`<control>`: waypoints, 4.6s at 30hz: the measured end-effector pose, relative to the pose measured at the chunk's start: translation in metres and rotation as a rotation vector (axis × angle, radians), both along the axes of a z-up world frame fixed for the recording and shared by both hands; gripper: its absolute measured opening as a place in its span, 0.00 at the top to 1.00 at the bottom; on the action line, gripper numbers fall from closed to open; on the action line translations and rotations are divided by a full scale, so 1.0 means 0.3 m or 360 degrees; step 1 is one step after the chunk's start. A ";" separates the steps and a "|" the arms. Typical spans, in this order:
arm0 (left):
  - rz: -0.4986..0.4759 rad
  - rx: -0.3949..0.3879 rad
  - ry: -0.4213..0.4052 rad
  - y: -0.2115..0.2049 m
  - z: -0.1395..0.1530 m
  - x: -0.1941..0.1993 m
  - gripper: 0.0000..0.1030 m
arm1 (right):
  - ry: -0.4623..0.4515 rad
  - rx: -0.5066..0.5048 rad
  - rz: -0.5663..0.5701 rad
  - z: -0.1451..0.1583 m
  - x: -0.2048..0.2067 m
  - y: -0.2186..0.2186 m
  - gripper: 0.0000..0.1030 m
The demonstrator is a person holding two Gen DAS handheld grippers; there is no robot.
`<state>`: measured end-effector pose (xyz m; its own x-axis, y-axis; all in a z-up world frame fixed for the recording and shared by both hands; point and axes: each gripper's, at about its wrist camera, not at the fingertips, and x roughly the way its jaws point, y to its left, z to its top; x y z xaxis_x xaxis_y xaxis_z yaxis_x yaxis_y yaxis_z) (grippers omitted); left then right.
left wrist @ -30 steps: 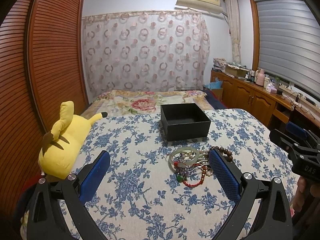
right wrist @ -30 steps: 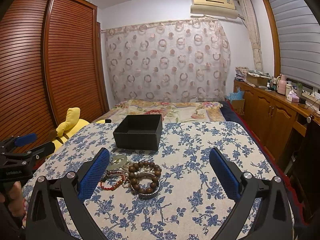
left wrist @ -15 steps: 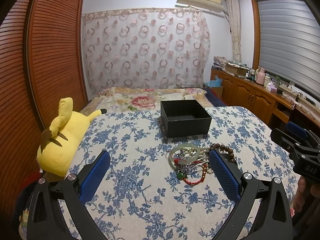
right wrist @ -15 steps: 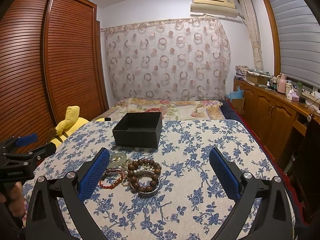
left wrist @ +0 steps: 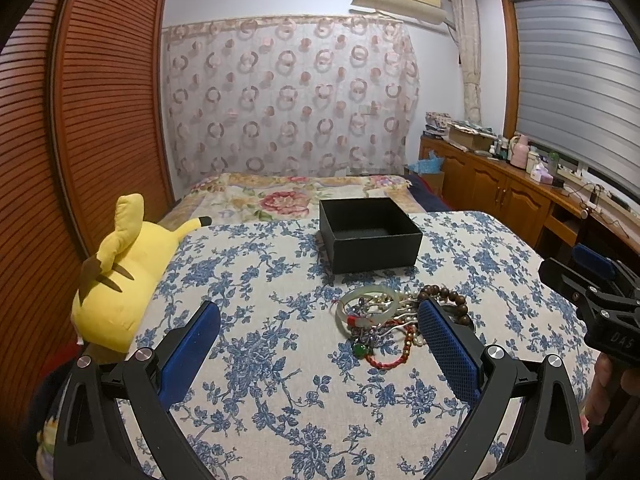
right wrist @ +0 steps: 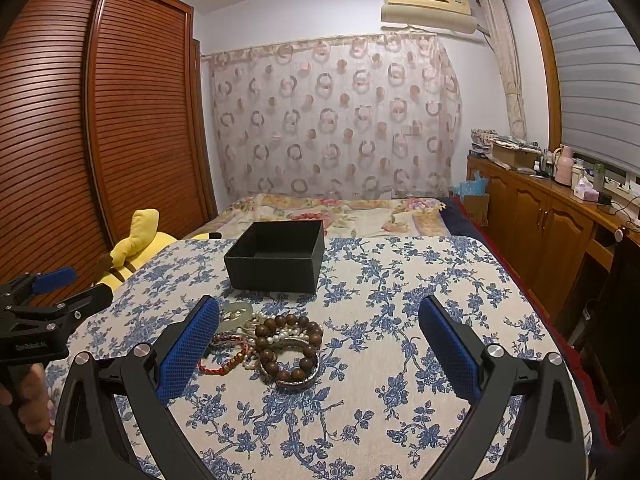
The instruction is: Organize jewelry
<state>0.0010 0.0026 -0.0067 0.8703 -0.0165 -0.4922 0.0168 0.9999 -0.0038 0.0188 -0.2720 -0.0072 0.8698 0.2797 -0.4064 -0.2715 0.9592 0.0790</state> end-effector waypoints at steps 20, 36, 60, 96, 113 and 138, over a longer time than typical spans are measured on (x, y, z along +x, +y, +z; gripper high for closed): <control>-0.0020 -0.0021 0.0030 0.008 -0.033 0.006 0.07 | 0.0021 -0.0009 -0.0006 -0.026 0.017 -0.004 0.02; -0.0041 -0.0075 0.0113 0.054 -0.084 0.071 0.07 | 0.0076 -0.0035 -0.0013 -0.074 0.083 -0.021 0.02; -0.0225 -0.0059 0.0300 0.003 -0.222 0.210 0.07 | 0.0373 -0.0166 0.0293 -0.211 0.302 0.041 0.51; -0.0524 -0.0307 0.0615 -0.055 -0.267 0.484 0.21 | 0.0401 -0.0165 0.0565 -0.066 0.401 0.051 0.86; -0.0568 -0.0278 0.0644 -0.057 -0.293 0.520 0.33 | 0.0308 -0.0232 0.0554 0.010 0.370 0.062 0.86; -0.0437 -0.0212 0.0353 0.027 -0.130 0.532 0.33 | 0.0218 -0.0199 0.0530 0.102 0.578 0.159 0.86</control>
